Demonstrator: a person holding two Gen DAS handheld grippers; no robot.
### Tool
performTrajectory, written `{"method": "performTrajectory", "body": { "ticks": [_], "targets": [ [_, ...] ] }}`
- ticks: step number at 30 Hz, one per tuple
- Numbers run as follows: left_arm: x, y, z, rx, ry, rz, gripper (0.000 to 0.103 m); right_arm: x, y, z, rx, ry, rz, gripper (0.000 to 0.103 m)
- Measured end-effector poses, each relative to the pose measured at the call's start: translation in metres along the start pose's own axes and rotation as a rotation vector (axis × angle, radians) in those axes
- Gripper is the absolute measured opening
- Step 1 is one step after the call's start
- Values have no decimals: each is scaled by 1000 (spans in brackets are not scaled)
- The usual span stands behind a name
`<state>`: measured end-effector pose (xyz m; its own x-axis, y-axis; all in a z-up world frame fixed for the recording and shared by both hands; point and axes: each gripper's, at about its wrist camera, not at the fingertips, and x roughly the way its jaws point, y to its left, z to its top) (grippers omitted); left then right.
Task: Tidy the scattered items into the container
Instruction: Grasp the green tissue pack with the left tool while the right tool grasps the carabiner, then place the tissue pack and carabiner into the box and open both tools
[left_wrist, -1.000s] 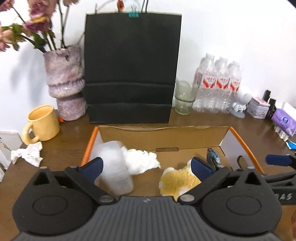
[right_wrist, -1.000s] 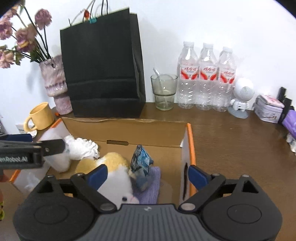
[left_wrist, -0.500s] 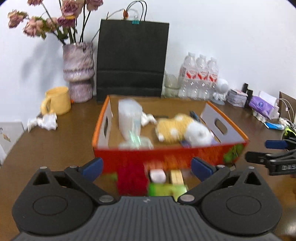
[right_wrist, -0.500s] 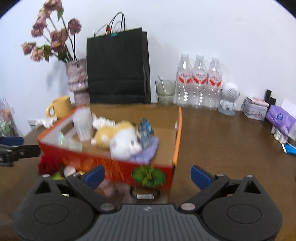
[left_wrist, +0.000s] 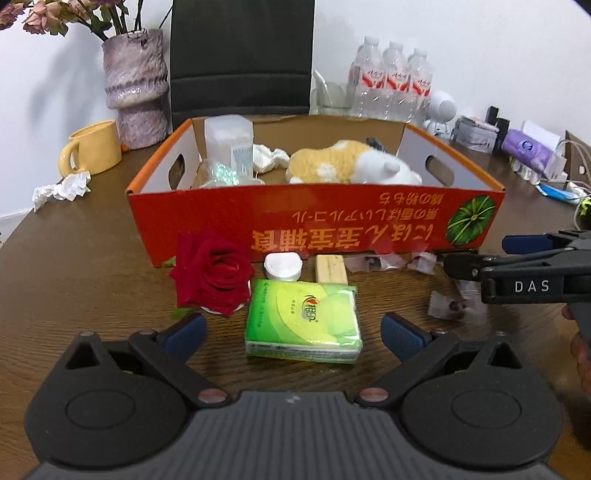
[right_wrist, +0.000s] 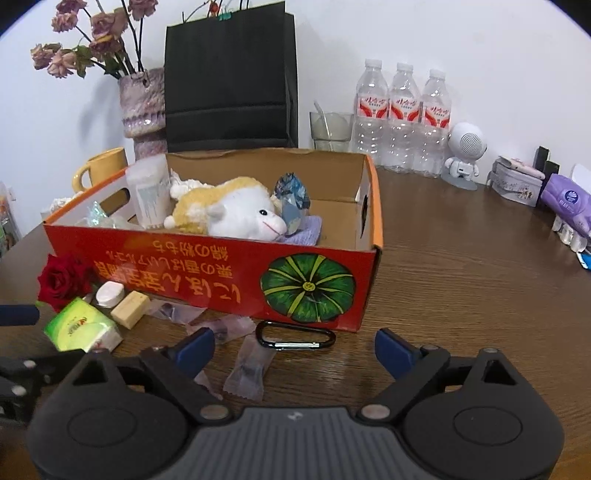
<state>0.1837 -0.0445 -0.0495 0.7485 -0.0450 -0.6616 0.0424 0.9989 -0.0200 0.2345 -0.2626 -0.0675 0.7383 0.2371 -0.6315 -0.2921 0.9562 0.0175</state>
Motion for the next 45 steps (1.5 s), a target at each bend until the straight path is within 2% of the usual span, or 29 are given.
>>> {"method": "performTrajectory", "body": {
  "ticks": [1,3,8,10,11,12,13,14,17,28,33,39,42,45],
  "targets": [
    [3,0,0,-3,5,2,102,2,0,0,0,1,-10,90],
    [7,0,0,-5,14,9,101,7,-1,1,6,13,-23,82],
    [9,0,0,1,12,19,95,16,-6,1,33,37,-23,80],
    [11,-1,1,4,12,28,88,16,-4,0,18,32,-21,78],
    [11,-2,1,8,9,32,87,15,-3,-1,14,27,-15,69],
    [10,-2,0,11,6,31,85,14,-2,0,12,20,-11,56],
    [10,-2,0,14,3,27,82,13,-2,0,12,13,-12,53],
    [9,-2,-1,16,-1,23,80,12,-1,0,12,13,-15,53],
    [6,-3,-2,19,-14,25,66,11,-2,-1,12,9,-17,52],
    [-16,4,-11,-3,-59,15,65,-14,-2,-7,43,-49,-14,52],
    [-46,12,-10,-18,-120,-14,65,-40,1,-11,45,-102,9,52],
    [-81,21,25,-3,-264,-14,65,-77,8,10,15,-211,43,52],
    [-84,24,50,-5,-321,9,65,-84,11,31,3,-257,53,52],
    [-75,26,74,-29,-344,10,65,-79,14,56,1,-280,45,52]
  ]
}}
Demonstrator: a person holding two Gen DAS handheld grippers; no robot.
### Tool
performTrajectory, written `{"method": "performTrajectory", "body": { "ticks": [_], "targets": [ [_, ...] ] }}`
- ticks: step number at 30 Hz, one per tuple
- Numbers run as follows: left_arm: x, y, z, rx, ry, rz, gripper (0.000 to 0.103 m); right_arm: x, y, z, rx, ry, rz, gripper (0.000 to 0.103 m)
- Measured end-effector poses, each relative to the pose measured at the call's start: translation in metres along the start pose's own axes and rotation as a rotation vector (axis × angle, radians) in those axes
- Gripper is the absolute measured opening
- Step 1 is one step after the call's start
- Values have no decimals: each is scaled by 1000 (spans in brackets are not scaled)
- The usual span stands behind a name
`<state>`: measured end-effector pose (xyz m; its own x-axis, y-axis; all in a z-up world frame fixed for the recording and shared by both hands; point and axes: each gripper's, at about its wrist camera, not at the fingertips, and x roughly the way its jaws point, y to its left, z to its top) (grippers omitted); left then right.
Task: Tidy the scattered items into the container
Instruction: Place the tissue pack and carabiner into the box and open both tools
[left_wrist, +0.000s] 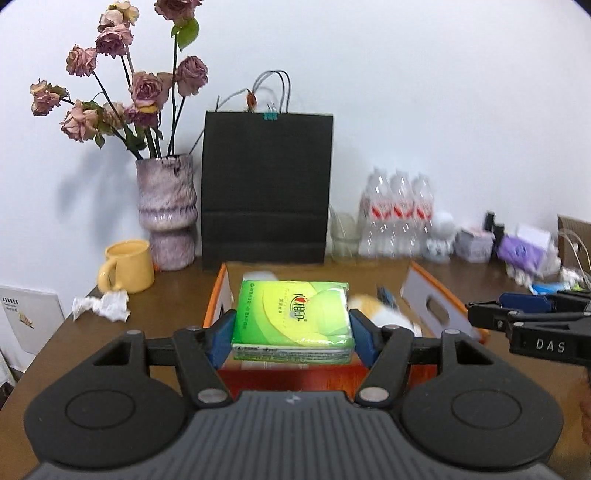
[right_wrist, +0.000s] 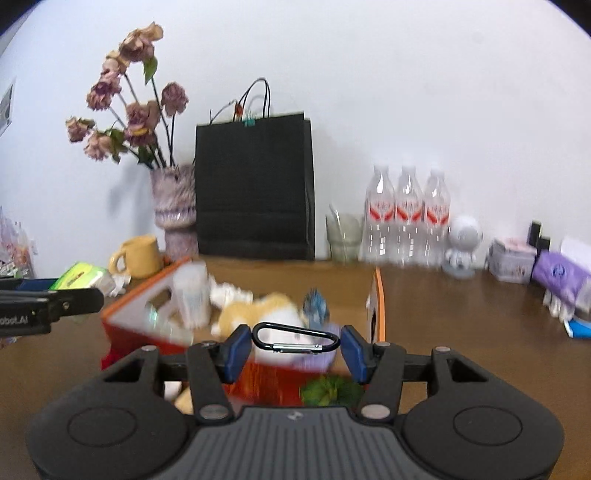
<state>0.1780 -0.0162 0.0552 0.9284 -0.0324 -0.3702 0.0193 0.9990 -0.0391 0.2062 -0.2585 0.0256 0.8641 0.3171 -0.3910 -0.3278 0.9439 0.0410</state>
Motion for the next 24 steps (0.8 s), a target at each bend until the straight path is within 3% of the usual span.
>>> {"method": "performTrajectory", "body": {
  "ticks": [9,16,24],
  "targets": [
    [77,-8,15,-20,36,-3,65,83,-7,35,23,36,-42,52],
    [135,-8,0,-23,97,27,65,145,-27,23,75,146,-56,52],
    [152,-7,-13,6,149,12,65,170,-36,9,79,224,-64,53]
  ]
}}
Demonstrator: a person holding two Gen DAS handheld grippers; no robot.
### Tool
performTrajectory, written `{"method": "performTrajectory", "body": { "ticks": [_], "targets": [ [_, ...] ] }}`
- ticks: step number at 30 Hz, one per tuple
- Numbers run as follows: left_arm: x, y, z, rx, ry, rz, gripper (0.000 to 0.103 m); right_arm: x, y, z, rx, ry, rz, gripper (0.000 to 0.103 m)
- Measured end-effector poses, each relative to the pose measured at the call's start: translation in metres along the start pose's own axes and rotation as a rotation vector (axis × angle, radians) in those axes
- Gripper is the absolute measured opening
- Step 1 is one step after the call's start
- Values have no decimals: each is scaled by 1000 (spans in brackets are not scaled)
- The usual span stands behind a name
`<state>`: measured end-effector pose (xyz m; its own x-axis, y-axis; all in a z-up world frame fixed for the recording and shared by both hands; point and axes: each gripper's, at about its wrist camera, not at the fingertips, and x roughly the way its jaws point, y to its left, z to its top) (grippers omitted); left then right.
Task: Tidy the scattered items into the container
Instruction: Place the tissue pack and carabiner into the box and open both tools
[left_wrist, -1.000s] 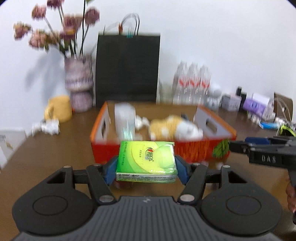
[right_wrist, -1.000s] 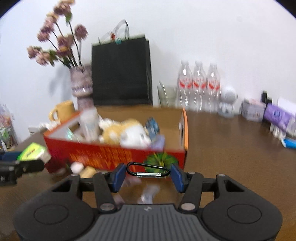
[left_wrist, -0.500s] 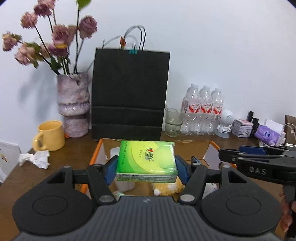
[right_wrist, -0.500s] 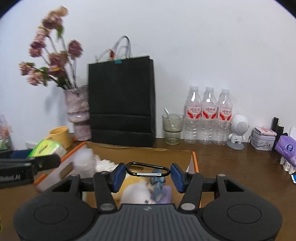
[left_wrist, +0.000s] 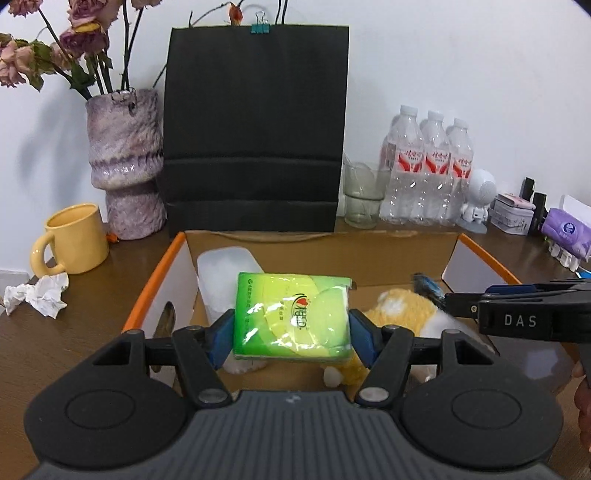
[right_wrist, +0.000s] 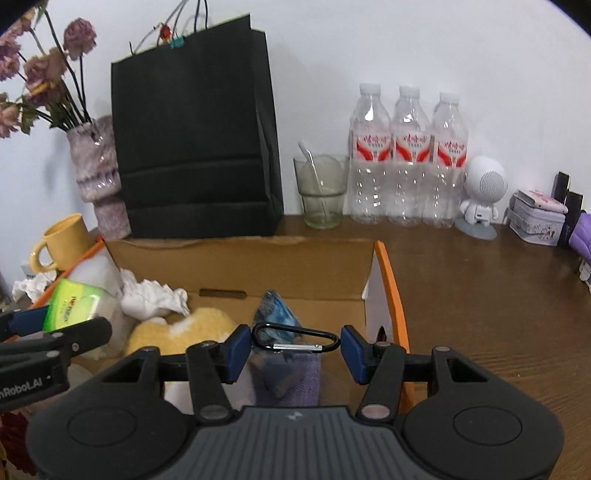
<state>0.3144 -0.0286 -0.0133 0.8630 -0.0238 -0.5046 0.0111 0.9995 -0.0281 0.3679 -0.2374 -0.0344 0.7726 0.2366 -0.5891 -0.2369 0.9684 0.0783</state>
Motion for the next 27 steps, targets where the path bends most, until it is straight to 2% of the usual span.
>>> {"method": "performTrajectory", "body": {
  "ticks": [3,5,6,8,10,11,14,15,16,27],
  "targets": [
    [1,-1,-1,3,11,-3,66,1,3,-2,-14,9,-3,53],
    [1,-1,-2,0,17,-6,71,0,5,-3,-16,12,-6,56],
    [1,-1,-2,-3,18,-6,77,-1,5,-2,-10,14,-10,66],
    [-1,0,-1,-5,13,-1,92,-3,3,0,3,7,-8,76],
    [-6,0,1,-8,-9,4,103,-8,3,1,6,5,3,84],
    [-9,-1,2,-8,-20,5,103,-10,3,1,4,2,6,88],
    [-15,-1,5,-11,-36,0,103,-15,4,3,7,-3,23,92],
    [-16,-1,5,-14,-38,-1,103,-17,5,3,10,-2,35,100],
    [-17,-1,6,-16,-39,-2,103,-19,6,3,10,-3,42,103],
    [-34,7,11,-47,-65,-8,103,-35,13,0,-9,-29,18,103]
  ]
}}
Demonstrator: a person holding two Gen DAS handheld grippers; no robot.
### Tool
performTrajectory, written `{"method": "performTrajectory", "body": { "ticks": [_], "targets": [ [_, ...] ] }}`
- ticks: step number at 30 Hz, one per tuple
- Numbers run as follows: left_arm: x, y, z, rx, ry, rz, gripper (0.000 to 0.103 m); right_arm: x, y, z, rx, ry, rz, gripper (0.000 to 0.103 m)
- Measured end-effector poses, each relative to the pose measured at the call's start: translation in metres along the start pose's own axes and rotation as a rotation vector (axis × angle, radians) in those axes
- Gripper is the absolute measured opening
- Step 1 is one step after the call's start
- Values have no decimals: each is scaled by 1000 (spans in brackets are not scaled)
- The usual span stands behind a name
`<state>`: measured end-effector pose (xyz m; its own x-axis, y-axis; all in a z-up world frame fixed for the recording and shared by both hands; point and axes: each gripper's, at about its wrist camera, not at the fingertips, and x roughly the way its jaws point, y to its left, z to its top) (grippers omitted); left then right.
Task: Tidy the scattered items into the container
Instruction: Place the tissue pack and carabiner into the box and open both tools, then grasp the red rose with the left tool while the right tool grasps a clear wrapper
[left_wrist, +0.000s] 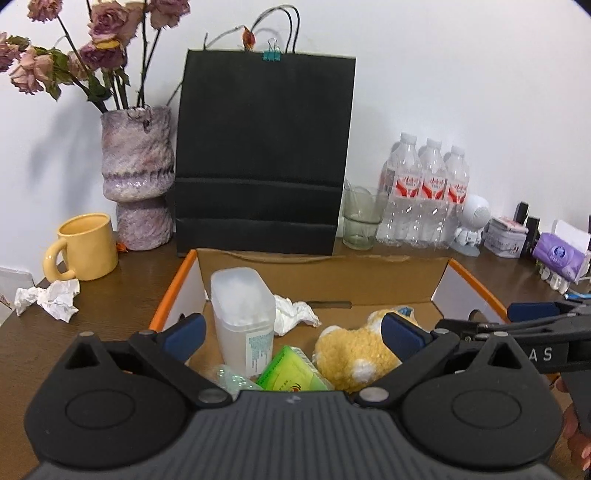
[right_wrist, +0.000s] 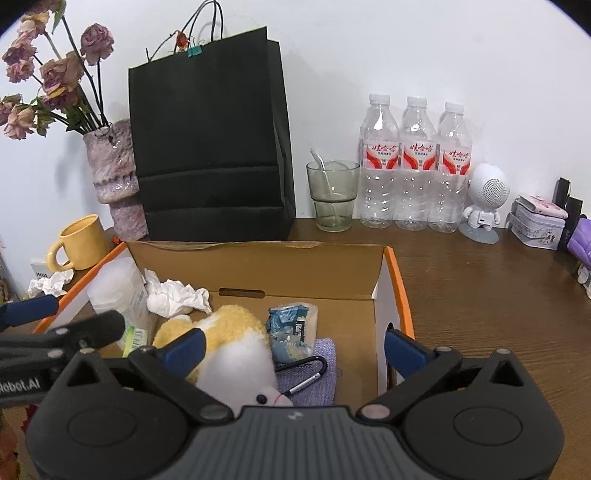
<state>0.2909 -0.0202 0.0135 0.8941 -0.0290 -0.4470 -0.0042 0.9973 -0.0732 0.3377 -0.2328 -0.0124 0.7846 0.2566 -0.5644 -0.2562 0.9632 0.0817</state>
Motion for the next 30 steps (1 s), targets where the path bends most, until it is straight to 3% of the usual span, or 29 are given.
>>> {"method": "performTrajectory", "body": {
  "ticks": [12,18,22,25,30],
  "targets": [
    [-86,45,-12,-28,-114,33,103,-85,3,-30,-55,-105,-6,103],
    [-113,72,-46,16,-57,81,103,-116,-1,-76,-102,-64,-36,103],
    [-115,82,-67,-4,2,68,103,-119,5,-104,-107,-18,-5,103],
    [-110,82,-82,-9,47,52,103,-113,19,-120,-127,13,41,93],
    [-103,75,-94,-1,85,17,103,-98,47,-130,-206,52,83,61]
  ]
}}
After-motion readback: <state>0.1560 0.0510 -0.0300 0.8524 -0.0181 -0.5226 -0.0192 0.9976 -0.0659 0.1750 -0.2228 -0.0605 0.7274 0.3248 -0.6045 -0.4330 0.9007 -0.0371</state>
